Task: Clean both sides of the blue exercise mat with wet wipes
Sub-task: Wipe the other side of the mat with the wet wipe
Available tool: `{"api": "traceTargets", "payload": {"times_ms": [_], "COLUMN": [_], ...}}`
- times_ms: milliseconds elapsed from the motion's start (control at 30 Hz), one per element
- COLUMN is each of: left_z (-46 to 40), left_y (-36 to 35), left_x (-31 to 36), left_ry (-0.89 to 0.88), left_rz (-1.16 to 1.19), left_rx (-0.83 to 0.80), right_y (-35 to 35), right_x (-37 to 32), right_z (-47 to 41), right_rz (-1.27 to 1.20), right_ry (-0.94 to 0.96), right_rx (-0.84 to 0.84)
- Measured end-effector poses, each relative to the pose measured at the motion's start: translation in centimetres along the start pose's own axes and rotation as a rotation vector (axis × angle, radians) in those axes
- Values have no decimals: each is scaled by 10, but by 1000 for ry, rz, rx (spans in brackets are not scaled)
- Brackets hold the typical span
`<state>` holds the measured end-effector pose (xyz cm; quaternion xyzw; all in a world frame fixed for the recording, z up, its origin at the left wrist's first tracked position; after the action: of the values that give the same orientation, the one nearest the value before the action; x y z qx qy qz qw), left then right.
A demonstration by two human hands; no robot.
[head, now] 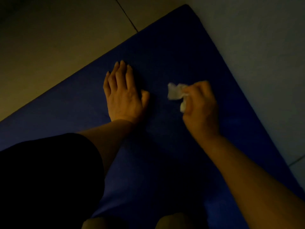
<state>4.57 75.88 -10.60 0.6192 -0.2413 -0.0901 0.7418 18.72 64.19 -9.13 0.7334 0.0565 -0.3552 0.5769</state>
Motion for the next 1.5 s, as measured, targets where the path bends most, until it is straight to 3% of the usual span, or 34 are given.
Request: {"api": "traceTargets", "payload": {"times_ms": [133,267,333,500,667,733,933,1133,1200,1300,1367,1500], "left_z": [-1,1,1,31,97,106,105,106,108,108,106,107], "left_y": [0,0,3,15,3,-6,-16,-21,-21,-20,-21,-23], "left_x": [4,8,9,26,43,42,40,35,36,36,36,39], "left_ry": [7,8,11,-134,-283,-288,-298,-328,-336,-335,-342,-370], "left_rz": [-56,-129,-130,-65,29,-4,-28,-12,-17,-38,-64,-97], "left_rx": [-59,-132,-204,-368,-465,-495,-487,-435,-437,-432,-425,-452], "right_y": [0,-16,-5,16,-14,-6,18,0,16,33,23,-3], "right_x": [0,-26,-16,9,-23,-18,10,-23,-1,22,7,-30], "right_z": [0,32,28,17,64,67,49,83,75,70,79,122], "right_rz": [21,5,25,114,49,92,258,219,327,340,303,179], "right_ry": [-104,126,136,-254,10,43,-344,56,-51,-294,-260,12], "right_rx": [130,-107,-129,144,-84,-88,196,-87,-75,95,90,-73]}}
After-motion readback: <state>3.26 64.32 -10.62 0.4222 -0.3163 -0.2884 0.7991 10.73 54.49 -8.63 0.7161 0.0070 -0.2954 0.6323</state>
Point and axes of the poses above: each hand's wrist, its own z-axis away from the middle knuckle, its own y-axis out of the back of the hand, x = y × z, the point moved 4 cm from there along -z, towards the middle knuckle, and after that the axes turned 2 degrees about -x, right-handed, at the moved point
